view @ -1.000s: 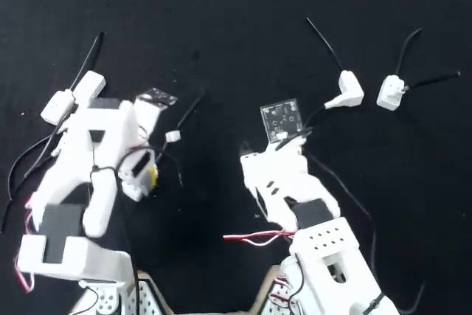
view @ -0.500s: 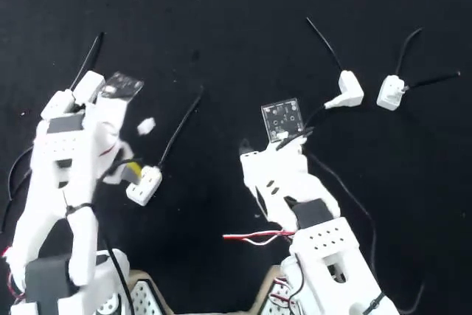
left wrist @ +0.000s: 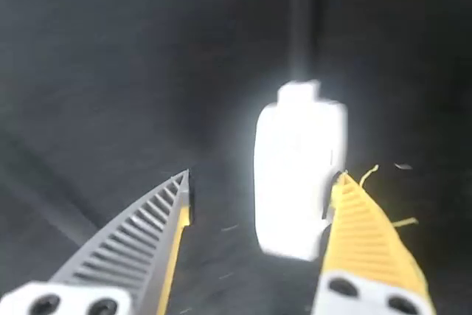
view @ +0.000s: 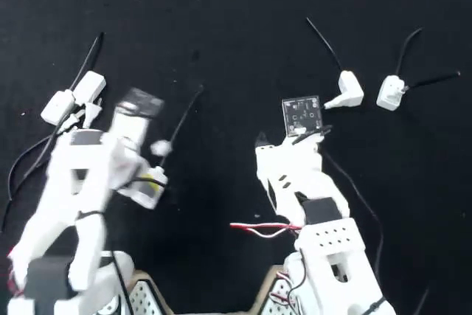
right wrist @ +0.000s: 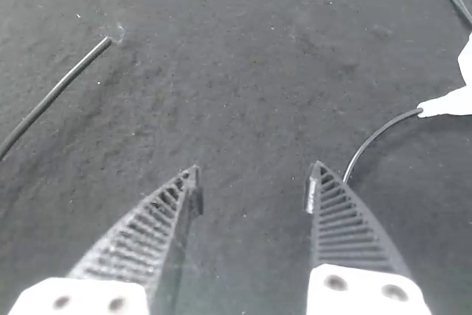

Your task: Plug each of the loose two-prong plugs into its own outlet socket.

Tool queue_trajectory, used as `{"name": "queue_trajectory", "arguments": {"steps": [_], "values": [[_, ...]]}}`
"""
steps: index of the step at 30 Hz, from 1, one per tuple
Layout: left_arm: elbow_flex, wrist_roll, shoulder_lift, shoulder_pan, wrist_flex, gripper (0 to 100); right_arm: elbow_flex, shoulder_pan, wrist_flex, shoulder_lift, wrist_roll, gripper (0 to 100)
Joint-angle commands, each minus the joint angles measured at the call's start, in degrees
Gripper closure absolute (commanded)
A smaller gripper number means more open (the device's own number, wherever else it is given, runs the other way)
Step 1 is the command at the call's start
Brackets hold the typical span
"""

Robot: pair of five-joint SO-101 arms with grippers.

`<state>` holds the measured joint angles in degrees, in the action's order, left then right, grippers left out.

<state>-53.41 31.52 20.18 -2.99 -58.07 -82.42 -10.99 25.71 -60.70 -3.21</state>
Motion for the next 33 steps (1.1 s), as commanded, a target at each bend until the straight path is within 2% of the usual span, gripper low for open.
{"name": "queue_trajectory", "arguments": {"steps": [1, 5, 11, 17, 20, 26, 29, 33], "values": [[3.0, -1.3, 0.4, 2.3, -2.5, 70, 3.6, 1.2, -1.3, -1.3, -0.3, 77.9], [9.1, -1.1, 0.4, -1.5, -7.2, 70, 3.6, 1.2, -1.3, -1.3, -0.3, 77.9], [18.2, -0.9, 0.4, -12.1, -12.4, 70, 3.6, 1.1, -1.3, -1.3, -0.3, 77.9], [20.1, -0.9, -0.4, -19.1, -9.1, 70, 3.6, 1.1, -1.3, -1.3, -0.4, 77.9], [16.9, -0.9, -0.4, -19.2, -4.5, 70, 3.6, 1.1, -1.3, -1.3, -0.4, 77.9], [6.0, -1.2, -0.4, -16.1, 9.8, 70, 3.6, 1.1, -1.2, -1.3, -0.4, 77.9], [3.8, -1.2, 0.4, -12.9, 6.4, 70, 3.6, 1.1, -1.2, -1.3, -0.4, 77.9], [8.1, -0.8, 0.4, -8.0, -7.7, 70, 3.6, 1.1, -1.2, -1.3, -0.3, 77.9]]}}
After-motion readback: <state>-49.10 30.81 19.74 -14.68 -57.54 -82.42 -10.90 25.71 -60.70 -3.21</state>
